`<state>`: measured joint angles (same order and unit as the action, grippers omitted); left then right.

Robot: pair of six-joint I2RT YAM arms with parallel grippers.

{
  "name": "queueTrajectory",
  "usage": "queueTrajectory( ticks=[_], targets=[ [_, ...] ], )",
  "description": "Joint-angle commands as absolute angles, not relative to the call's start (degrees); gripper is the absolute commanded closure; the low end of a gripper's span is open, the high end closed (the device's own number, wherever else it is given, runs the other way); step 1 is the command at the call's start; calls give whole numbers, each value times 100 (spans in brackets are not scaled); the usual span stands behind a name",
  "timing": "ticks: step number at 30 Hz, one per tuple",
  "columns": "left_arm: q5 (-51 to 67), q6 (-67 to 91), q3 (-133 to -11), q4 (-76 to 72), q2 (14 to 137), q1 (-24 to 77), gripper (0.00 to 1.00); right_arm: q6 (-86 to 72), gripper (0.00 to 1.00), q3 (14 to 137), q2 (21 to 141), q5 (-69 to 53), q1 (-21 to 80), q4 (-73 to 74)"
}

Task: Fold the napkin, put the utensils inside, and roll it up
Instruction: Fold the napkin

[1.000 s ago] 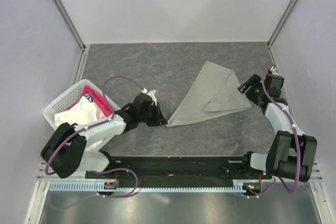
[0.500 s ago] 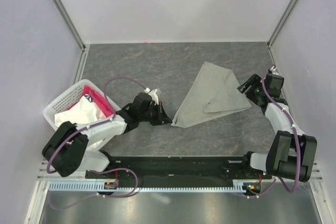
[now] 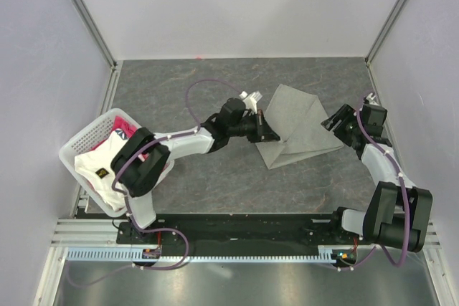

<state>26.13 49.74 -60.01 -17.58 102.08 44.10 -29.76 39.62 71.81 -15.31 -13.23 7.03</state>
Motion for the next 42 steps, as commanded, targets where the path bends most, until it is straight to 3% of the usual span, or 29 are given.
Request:
queueTrajectory(
  ticks=[1,16,42],
  targets=[
    [2935,5352,-7090,-2232,10896,4631,98,-2865,27,3832,7040,-1679,-1327,554],
    [3067,5432,-9675,-2039,12743,4913,98,-2918,26,3568,5898,-1081,-1327,571],
    [3322,5370,-12102,-1529,14616,5098,98,-3252,25,3586,6047,-132,-1389,800]
  ],
)
